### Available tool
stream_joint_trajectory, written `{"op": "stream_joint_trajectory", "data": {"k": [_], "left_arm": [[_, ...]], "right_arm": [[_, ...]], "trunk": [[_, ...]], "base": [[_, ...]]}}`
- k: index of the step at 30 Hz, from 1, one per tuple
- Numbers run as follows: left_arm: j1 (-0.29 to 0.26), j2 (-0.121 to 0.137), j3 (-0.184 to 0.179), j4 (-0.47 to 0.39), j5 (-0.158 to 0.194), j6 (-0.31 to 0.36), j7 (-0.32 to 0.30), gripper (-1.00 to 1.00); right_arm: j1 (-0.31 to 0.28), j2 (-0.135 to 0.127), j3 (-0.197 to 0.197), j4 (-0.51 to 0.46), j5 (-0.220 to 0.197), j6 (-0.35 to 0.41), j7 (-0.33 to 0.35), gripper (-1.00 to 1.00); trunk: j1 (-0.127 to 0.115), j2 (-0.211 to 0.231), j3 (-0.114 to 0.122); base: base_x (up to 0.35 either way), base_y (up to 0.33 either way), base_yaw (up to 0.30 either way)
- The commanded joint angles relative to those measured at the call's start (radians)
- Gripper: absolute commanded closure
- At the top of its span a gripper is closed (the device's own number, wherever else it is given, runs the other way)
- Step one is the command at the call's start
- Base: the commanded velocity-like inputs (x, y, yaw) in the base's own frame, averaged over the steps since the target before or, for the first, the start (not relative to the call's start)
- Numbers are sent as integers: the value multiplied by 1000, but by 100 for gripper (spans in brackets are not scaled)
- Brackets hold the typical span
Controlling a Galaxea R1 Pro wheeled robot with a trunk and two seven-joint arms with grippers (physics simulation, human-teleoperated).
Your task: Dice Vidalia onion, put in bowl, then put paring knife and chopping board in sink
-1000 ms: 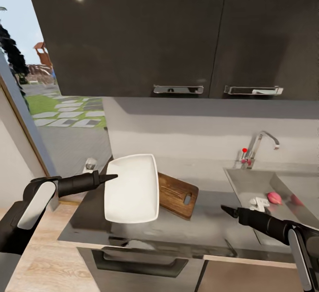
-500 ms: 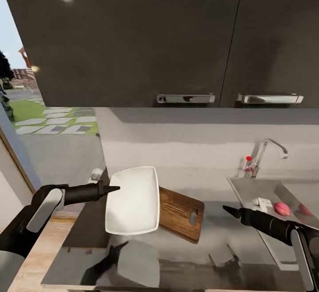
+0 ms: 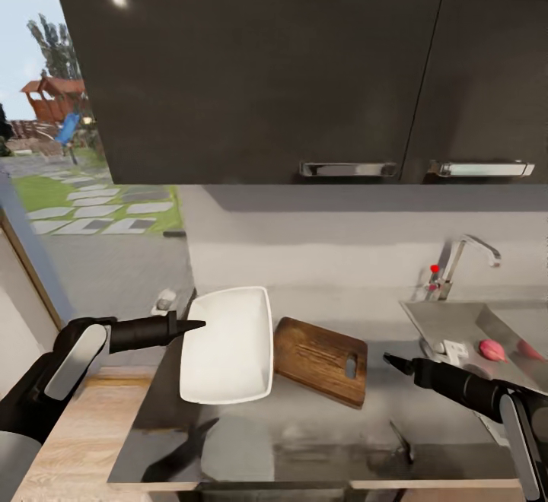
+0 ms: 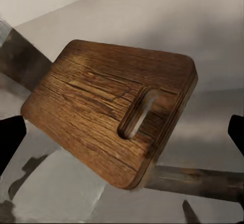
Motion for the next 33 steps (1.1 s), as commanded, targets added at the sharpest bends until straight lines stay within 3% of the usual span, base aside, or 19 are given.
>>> {"op": "stream_joint_trajectory", "data": {"k": [1,8,27,33], "left_arm": [[-1,2,-1,0,1,3,-6,100],[-1,6,-1,0,1,3,-7,100],[-1,9,0,20,-6,3,-6,100],[-1,26,-2,57,-14,3,-6,100]], "right_arm": [[-1,0,-1,-1,-7,8,-1,-100],[-1,0,-1,-1,-7,8,-1,-100],[-1,2,-14,1,-7,8,-2,-100],[-1,2,-15,1,-7,8,-2,-100]], "trunk": [[0,-3,-2],[0,-3,-2],[0,-3,-2],[0,-3,-2]], "base": [[-276,191,-1],[-247,167,0],[-11,7,87],[0,0,9]]}}
